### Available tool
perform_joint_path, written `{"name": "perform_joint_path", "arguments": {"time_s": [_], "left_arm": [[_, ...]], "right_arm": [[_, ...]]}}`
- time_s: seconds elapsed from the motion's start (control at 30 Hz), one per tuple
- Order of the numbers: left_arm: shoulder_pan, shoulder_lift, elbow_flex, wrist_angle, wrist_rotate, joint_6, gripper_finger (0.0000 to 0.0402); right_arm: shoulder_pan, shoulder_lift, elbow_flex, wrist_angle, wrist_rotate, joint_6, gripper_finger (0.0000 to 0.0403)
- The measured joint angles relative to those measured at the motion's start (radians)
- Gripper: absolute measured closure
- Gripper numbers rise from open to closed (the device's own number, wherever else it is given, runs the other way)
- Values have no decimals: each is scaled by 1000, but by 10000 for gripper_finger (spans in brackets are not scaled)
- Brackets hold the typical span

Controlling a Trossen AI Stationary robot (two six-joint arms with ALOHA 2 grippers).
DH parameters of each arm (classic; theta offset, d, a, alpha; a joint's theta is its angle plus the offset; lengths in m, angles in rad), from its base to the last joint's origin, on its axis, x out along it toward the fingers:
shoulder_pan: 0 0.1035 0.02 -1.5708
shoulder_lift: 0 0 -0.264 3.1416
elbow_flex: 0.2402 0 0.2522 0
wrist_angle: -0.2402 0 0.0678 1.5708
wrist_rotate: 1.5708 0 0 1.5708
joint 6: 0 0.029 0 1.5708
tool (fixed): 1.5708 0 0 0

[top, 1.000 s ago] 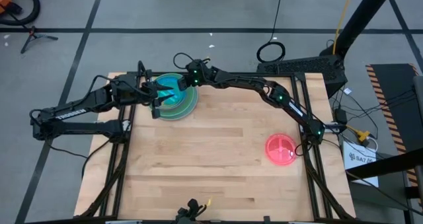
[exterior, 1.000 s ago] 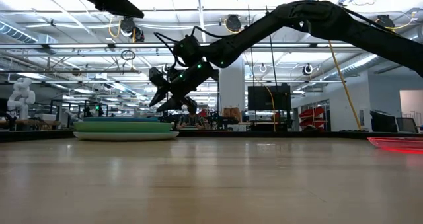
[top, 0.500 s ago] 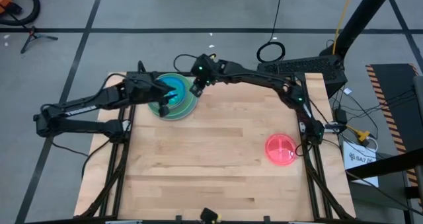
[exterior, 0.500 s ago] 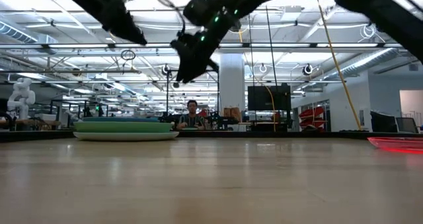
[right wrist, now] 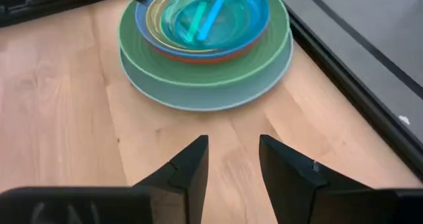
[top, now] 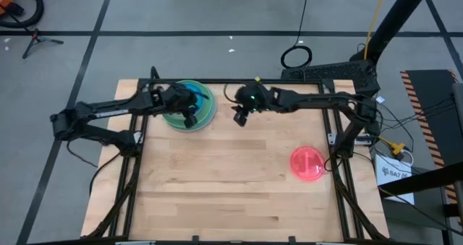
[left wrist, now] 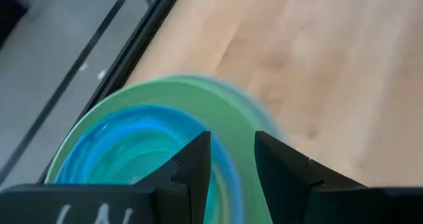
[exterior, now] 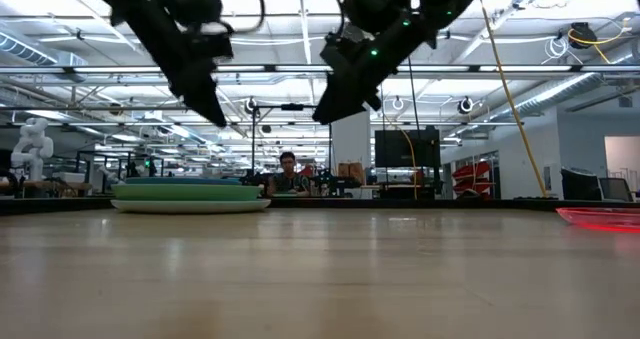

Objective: Stack plastic plates
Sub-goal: Stack the blue plate on top of the green plate

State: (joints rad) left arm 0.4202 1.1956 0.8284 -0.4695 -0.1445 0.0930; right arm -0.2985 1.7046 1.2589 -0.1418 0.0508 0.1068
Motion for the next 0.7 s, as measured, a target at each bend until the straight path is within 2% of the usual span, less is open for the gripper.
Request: {"name": "perform_joint_path", "arguments": {"time_s": [0.17,0.47,0.7], "left_arm": [[43,132,0,9,-121,29,277],[199,218,0,12,-127,32,277],[241,249,0,30,-126,29,277]], "right_arm": [[59,-62,-88,36,0,36,273],[180,-64,-91,42,0,37,273],[247,-64,-91,54,0,31,273]]}}
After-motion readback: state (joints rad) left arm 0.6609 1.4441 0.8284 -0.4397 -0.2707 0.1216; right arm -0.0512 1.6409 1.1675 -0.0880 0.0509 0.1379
